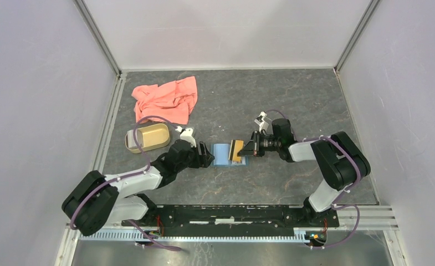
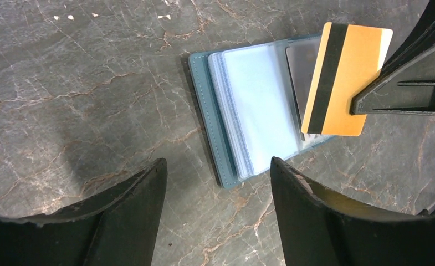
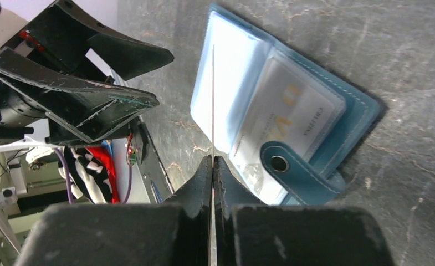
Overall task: Put the credit cards into the card holder
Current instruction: Insert the credit card into the card holder.
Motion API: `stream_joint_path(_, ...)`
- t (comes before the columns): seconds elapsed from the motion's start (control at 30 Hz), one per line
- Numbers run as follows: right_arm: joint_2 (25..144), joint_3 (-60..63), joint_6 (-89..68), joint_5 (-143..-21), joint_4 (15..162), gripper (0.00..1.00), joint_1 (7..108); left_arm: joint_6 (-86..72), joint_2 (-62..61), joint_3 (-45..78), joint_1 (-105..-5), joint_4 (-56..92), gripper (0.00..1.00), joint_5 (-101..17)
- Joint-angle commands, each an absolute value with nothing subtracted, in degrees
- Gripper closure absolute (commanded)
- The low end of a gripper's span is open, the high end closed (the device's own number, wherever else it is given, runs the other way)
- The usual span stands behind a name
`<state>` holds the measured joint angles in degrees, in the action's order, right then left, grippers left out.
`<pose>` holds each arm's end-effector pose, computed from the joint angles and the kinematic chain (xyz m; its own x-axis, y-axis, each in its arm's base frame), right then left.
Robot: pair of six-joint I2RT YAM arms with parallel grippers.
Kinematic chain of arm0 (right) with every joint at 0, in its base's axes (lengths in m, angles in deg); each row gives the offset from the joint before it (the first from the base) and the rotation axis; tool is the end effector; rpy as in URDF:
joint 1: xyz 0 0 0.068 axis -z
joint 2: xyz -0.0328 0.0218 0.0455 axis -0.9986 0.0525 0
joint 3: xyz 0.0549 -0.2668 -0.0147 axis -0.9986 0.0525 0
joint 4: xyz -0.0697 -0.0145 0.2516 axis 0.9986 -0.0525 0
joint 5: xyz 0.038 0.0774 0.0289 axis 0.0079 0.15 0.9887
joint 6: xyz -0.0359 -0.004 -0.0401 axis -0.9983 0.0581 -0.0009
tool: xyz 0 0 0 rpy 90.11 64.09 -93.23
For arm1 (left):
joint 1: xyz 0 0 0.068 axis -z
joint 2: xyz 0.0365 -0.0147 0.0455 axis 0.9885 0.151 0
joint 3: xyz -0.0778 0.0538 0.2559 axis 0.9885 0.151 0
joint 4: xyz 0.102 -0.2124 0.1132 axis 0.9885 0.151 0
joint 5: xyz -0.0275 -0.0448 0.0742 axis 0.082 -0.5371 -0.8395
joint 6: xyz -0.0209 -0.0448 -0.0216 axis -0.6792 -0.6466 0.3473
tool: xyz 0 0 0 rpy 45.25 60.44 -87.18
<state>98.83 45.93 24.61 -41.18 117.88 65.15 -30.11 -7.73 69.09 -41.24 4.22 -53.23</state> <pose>0.2550 0.1310 0.1244 -0.9438 0.0984 -0.3155 -0.2448 0.4334 0.8673 0.1702 -0.1409 0.1556 -0.6863 -0.1643 -0.7085 0.2669 0.8493 -0.4555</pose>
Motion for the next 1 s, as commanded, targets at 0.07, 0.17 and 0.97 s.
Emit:
stream_joint_path(0.07, 101.1, 42.7, 22.2, -45.4, 112.6, 1.00, 65.3, -31.3, -3.4, 66.0, -42.6, -2.1, 0.28, -50.6)
stream_joint_path(0.17, 101.6, 42.3, 21.9, -45.9, 111.7, 1.00, 65.2, -31.5, -1.8, 65.3, -42.7, -2.4, 0.31, -50.5)
stream_joint_path(0.97, 105.8, 40.7, 24.8, -42.6, 112.2, 1.00, 63.7, -32.2, 6.3, 63.5, -42.7, 2.0, 0.60, -49.3)
